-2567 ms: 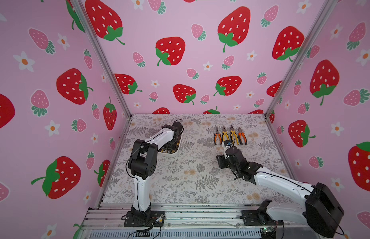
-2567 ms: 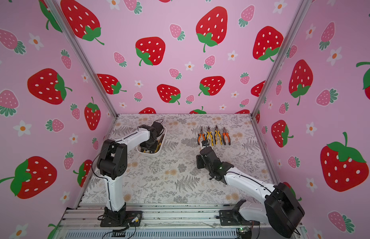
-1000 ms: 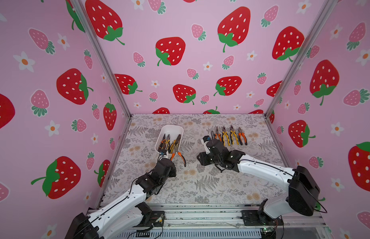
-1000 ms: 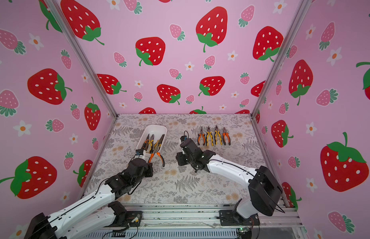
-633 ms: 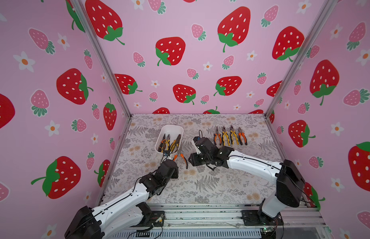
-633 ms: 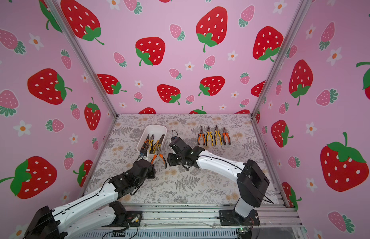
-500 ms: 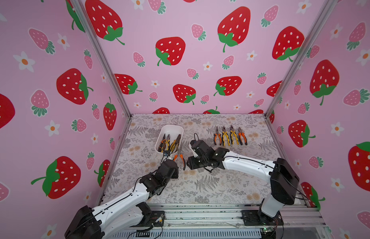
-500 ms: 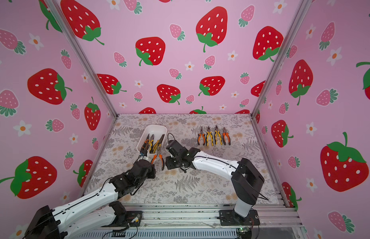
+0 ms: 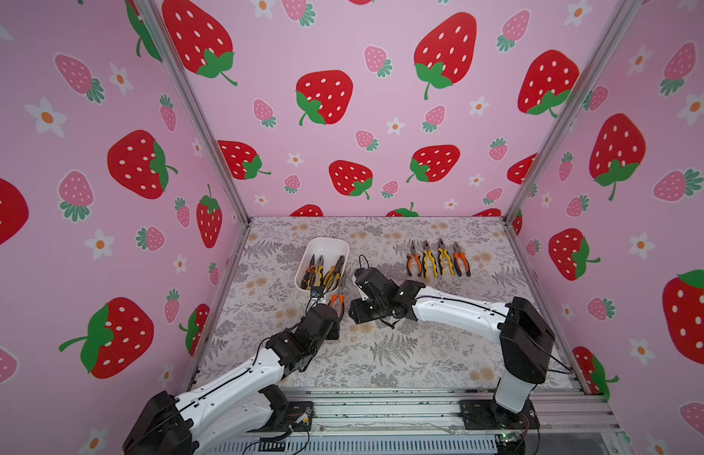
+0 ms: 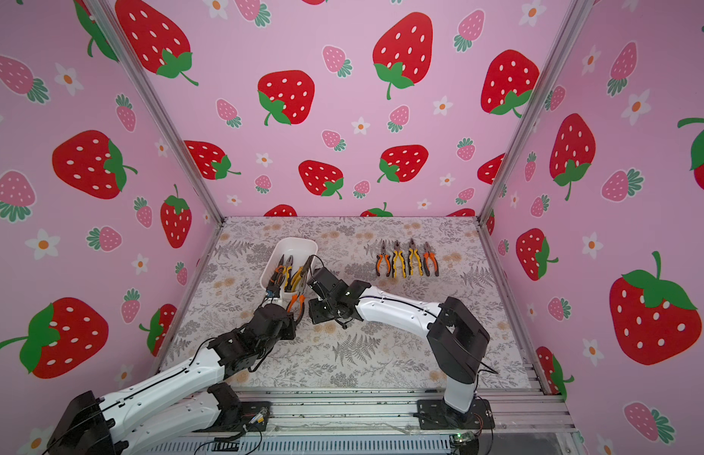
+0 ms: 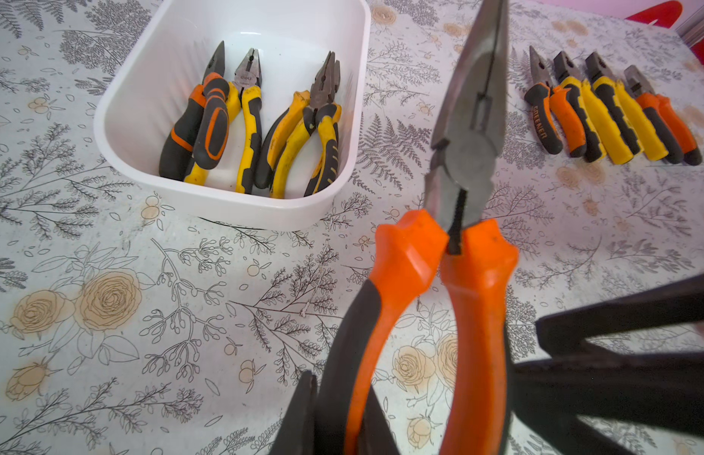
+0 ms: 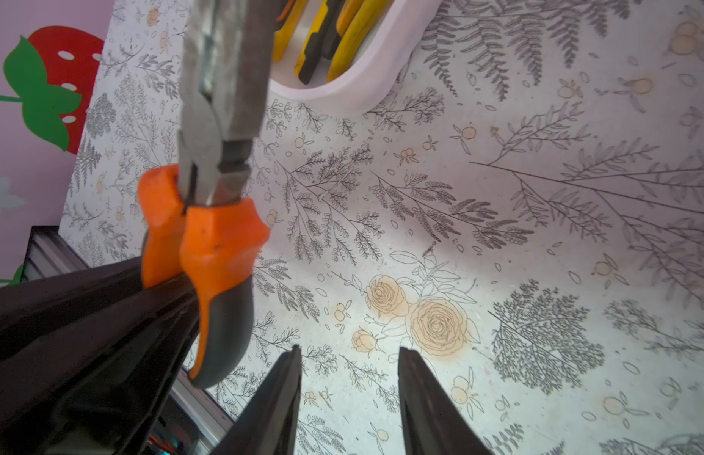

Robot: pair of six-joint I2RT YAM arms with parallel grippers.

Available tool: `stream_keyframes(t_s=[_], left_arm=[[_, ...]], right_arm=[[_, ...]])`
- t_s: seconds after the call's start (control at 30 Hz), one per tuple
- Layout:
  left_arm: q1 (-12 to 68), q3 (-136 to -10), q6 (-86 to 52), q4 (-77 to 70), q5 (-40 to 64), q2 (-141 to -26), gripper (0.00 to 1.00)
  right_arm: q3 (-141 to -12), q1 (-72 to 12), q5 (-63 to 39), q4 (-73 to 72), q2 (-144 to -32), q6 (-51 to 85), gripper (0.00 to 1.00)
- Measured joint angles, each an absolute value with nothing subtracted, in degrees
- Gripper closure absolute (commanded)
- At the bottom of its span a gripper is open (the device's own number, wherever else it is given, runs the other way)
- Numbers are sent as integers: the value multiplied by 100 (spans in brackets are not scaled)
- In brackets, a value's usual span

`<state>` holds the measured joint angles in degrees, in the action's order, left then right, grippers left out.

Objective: Take the pliers out of the storage box
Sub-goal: Place the pliers at the center of the board.

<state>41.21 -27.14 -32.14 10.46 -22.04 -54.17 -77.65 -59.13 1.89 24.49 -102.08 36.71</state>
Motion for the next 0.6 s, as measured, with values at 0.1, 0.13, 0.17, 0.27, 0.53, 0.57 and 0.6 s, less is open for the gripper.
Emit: stream_keyframes(t_s=[0.1,0.13,0.17,0.27,0.53,0.57,0.6], left_arm=[[4125,-2714,-3214,1044,-2206,-5422,100],[4125,-2714,-3216,1041,-2206,-5426,100],[4128,-2714,-3214,1041,-2206,-5439,100],[4150,-2714,-3208,1046,-2209,-5468,100],[4209,-2716,-3170,1048,-2244,-5483,100],[4222,-2716,-3170,1046,-2257,-5483,100],[4233,-2716,-3168,1044,-2268,-5483,100]], right_arm=[[-7933,-5861,554,2655,-10108,3616,50],[-8084,-5833,633,2755,-10103,3601,49],[-8263,-5806,698,2823,-10106,3594,49],[-8960,-5690,781,3030,-10149,3627,49],[-10984,-5422,880,3760,-11096,4075,49],[-11249,-5402,897,3942,-11308,4147,49],[-11518,-5391,913,4150,-11528,4239,49]])
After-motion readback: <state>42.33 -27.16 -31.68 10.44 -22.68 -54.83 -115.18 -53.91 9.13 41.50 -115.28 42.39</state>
